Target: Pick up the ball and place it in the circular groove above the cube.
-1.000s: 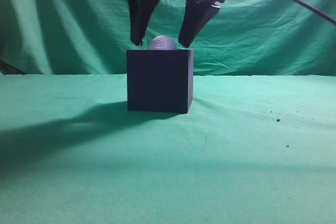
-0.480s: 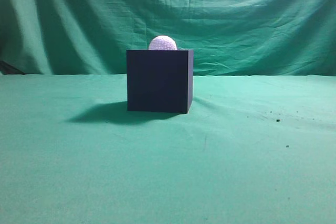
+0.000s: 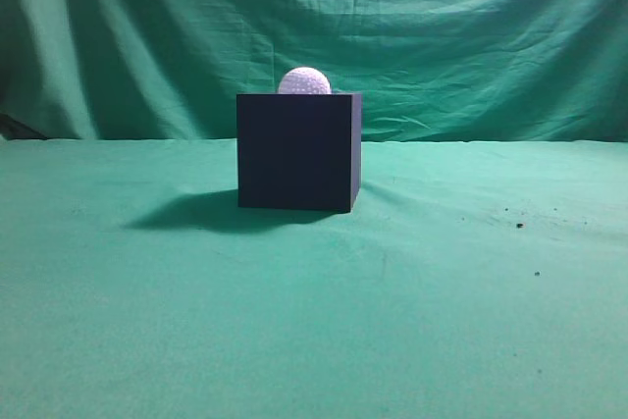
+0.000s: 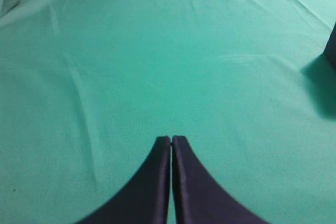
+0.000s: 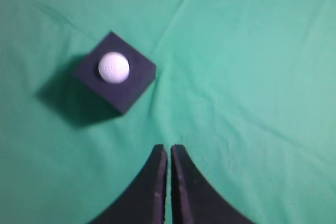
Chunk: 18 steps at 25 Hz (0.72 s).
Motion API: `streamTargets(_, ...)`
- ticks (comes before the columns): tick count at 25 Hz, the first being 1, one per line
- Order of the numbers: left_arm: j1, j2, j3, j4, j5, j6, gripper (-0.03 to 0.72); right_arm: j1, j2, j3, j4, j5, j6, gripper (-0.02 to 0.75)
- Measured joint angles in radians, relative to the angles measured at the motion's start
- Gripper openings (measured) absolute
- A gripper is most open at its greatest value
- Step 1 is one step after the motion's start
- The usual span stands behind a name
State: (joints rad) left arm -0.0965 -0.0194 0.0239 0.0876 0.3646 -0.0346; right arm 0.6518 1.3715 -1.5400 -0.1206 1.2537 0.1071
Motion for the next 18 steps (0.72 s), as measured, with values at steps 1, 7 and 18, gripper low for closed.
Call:
streamTargets(1,0.000,0.000,0.000,0.000,0.000,0.000,0.000,0.000,-0.037,0.054,-0.001,0.000,0.016,0.000)
streamTargets(7,0.000,0.000,0.000,0.000,0.000,0.000,0.000,0.000,-0.317,0.354,0.010,-0.095,0.077,0.000)
streamTargets(18,0.000,0.000,0.000,0.000,0.000,0.000,0.000,0.000,-0.820,0.770,0.121,-0.354,0.081,0.000)
